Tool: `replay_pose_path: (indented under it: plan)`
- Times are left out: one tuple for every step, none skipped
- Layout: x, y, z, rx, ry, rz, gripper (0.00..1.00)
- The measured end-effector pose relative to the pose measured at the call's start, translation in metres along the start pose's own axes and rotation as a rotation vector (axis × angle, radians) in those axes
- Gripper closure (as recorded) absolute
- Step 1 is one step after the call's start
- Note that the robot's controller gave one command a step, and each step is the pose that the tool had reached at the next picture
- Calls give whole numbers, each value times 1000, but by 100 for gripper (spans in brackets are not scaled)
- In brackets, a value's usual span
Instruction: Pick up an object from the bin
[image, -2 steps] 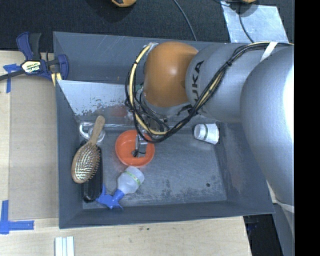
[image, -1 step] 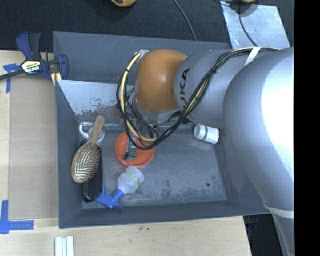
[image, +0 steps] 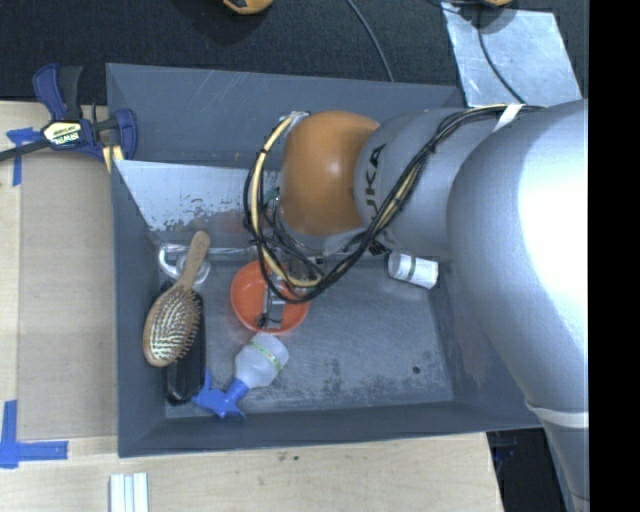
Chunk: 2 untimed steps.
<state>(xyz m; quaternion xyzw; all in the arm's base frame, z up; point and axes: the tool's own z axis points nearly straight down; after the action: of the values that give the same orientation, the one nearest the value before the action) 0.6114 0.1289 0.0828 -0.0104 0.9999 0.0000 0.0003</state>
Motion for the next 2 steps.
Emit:
replay_pose_path:
  plan:
    - [5, 13, -98, -3, -9, -14, 0]
    - [6, -6, -26, -2, -9, 3, 0]
